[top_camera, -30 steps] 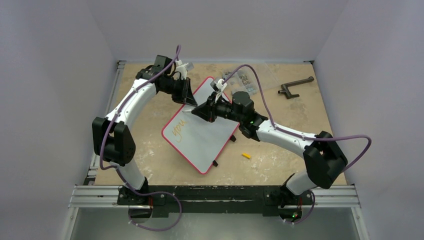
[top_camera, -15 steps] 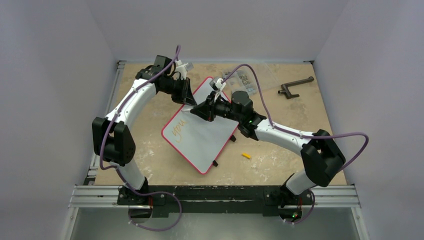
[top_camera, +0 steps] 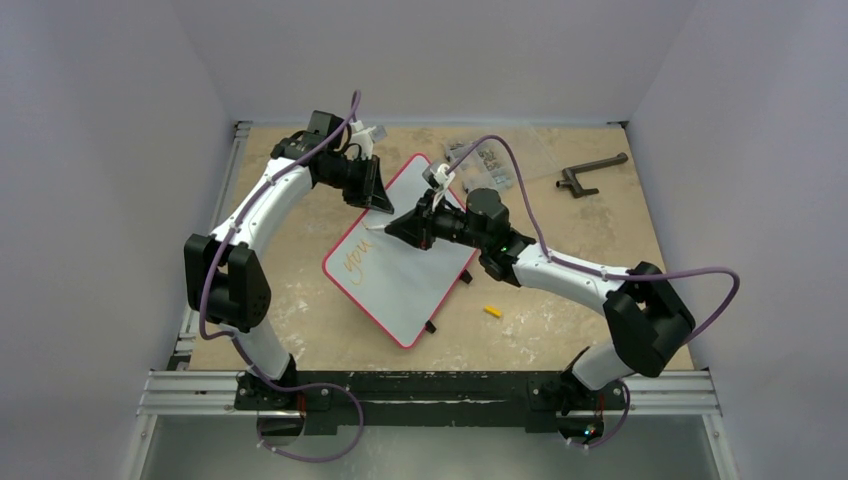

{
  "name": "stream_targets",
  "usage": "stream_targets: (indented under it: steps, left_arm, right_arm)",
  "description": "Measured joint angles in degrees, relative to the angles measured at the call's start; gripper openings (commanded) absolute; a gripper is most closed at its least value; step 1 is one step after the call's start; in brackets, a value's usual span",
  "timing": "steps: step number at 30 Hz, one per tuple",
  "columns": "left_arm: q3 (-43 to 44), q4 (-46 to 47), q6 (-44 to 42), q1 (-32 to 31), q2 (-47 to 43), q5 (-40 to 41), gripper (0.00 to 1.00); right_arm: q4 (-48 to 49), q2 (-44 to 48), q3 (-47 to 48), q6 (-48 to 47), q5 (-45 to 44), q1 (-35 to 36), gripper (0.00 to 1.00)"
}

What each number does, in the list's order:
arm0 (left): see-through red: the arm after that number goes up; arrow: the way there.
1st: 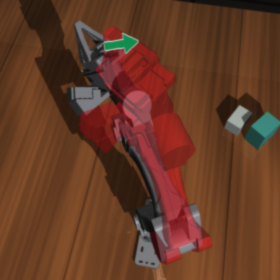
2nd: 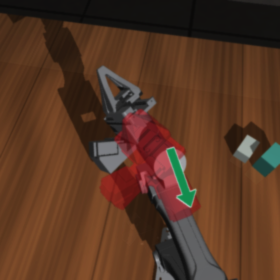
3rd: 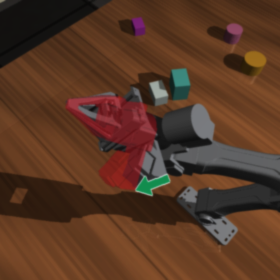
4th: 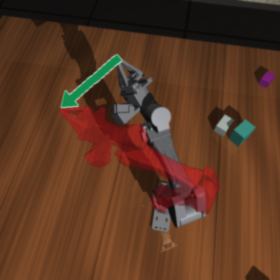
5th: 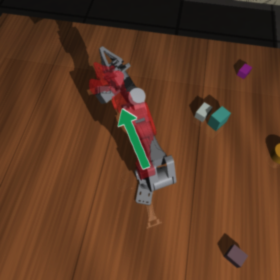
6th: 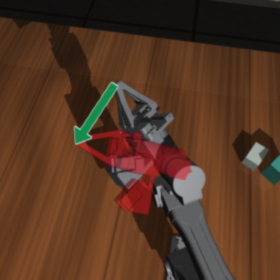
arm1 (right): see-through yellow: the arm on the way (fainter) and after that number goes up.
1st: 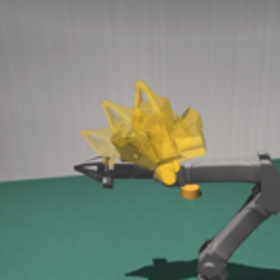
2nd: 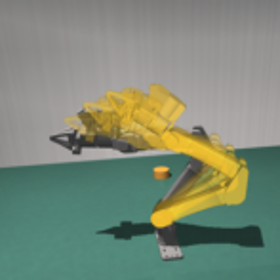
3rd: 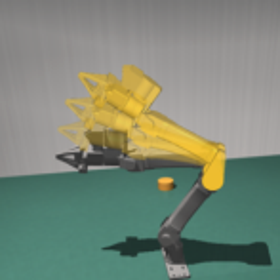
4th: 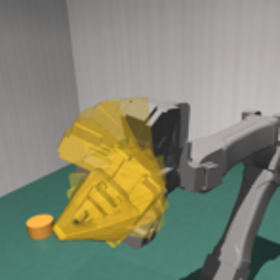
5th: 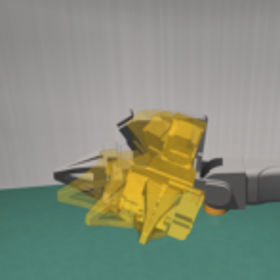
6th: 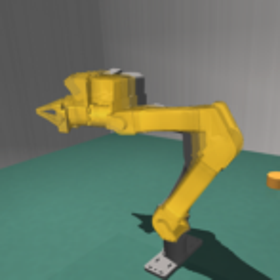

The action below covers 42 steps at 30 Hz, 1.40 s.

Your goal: Write a sentence on the whiteboard

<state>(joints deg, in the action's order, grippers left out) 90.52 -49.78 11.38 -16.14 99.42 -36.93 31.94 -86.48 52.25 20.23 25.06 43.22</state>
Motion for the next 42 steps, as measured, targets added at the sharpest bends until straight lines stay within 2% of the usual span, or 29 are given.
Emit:
stream_targets:
  steps: [14,20,26,32,42]
  left_arm:
    - [0.0,0.0,0.0,0.0,-0.2,-0.1,0.0]
    - [0.0,0.0,0.0,0.0,-0.2,-0.1,0.0]
    - [0.0,0.0,0.0,-0.1,-0.2,-0.1,0.0]
    - [0.0,0.0,0.0,-0.1,-0.3,-0.1,0.0]
    - [-0.1,0.0,0.0,-0.1,-0.3,-0.1,0.0]
  right_arm:
    - [0.5,0.2,-0.2,0.3,5.0,0.6,0.0]
    - [2.5,5.7,-2.5,1.5,5.9,0.6,0.0]
    - [3.4,9.7,-2.5,1.0,2.8,0.6,0.0]
    - [0.3,7.6,-2.5,-0.6,-1.3,0.6,0.0]
    - [-2.8,4.7,-2.5,-2.4,-2.1,0.6,0.0]
